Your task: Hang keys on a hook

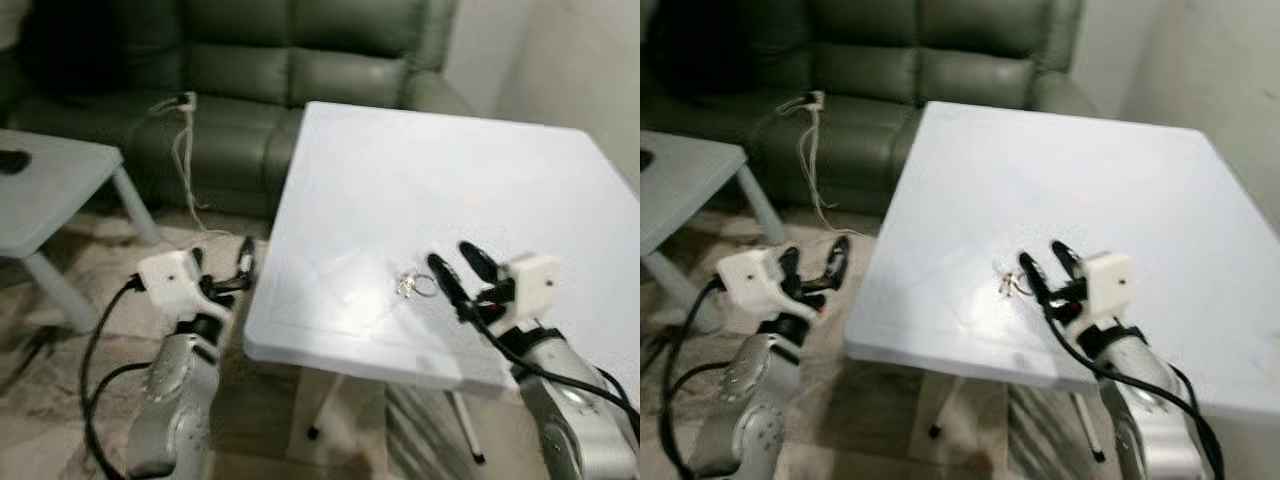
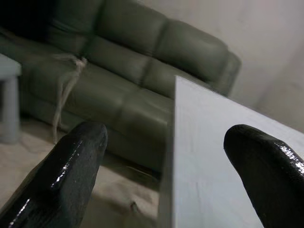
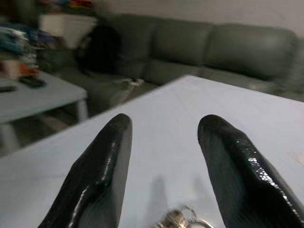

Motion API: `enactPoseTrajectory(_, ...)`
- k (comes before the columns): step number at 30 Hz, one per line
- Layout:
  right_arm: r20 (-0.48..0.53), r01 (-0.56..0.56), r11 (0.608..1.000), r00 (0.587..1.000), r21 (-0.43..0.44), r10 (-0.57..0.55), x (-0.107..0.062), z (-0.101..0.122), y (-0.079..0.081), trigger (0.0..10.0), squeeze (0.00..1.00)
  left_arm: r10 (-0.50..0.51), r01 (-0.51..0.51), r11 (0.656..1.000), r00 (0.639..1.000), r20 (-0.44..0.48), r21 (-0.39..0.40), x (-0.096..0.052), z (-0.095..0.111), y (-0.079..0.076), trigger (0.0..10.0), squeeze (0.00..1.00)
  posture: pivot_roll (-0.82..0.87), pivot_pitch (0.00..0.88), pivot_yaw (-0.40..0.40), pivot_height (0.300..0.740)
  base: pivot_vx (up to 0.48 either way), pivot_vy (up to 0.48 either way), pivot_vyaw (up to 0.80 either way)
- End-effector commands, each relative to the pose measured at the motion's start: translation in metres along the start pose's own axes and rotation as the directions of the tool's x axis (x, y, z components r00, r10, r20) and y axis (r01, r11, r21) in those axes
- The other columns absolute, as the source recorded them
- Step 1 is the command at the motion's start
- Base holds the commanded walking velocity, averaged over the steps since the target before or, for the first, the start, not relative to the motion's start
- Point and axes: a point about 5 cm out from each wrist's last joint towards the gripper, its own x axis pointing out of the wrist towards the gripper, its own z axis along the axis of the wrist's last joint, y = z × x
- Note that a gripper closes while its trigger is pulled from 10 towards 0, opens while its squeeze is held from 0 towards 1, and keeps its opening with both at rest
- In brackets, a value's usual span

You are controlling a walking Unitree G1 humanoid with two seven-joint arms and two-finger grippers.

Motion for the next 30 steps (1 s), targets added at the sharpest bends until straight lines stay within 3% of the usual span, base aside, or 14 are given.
enactPoseTrajectory(1,-0.004,0.020,1.000,1.000,-0.015,-0.020,-0.004,0.002,-0.007,10.0,0.00,-0.029,0.029,0.999,1.000,-0.004,-0.017,0.002,-0.001,-0.010,10.0,0.00,0.00,0.018,-0.063,0.740,0.262,0.000,0.80)
enactPoseTrajectory(12,0.003,0.039,0.999,0.999,0.009,-0.039,-0.004,0.002,-0.008,10.0,0.00,-0.047,0.047,0.999,0.999,-0.005,0.004,0.002,0.000,-0.012,10.0,0.00,0.00,0.017,-0.060,0.740,0.283,0.000,0.05)
enactPoseTrajectory(21,-0.024,0.075,0.997,0.997,-0.023,-0.075,-0.001,-0.001,-0.011,10.0,0.00,-0.079,0.080,0.996,0.997,-0.022,0.047,0.001,-0.004,-0.019,10.0,0.00,0.00,0.010,-0.059,0.740,0.000,0.000,0.00)
enactPoseTrajectory(26,-0.026,0.009,0.997,1.000,0.077,-0.007,-0.003,-0.003,-0.007,10.0,0.00,-0.111,0.113,0.991,0.993,-0.031,0.073,0.000,-0.006,-0.024,10.0,0.00,0.00,0.008,-0.060,0.740,0.000,0.000,0.00)
enactPoseTrajectory(27,-0.033,0.012,0.998,0.999,0.059,-0.010,-0.004,-0.003,-0.007,10.0,1.00,-0.113,0.116,0.990,0.993,-0.032,0.081,0.000,-0.006,-0.025,10.0,0.00,0.00,0.007,-0.060,0.740,0.000,0.000,0.00)
enactPoseTrajectory(30,-0.028,0.002,0.999,1.000,0.049,-0.001,-0.005,-0.003,-0.005,10.0,1.00,-0.120,0.123,0.988,0.992,-0.032,0.097,-0.001,-0.007,-0.026,10.0,0.00,0.00,0.005,-0.062,0.740,0.000,0.000,0.00)
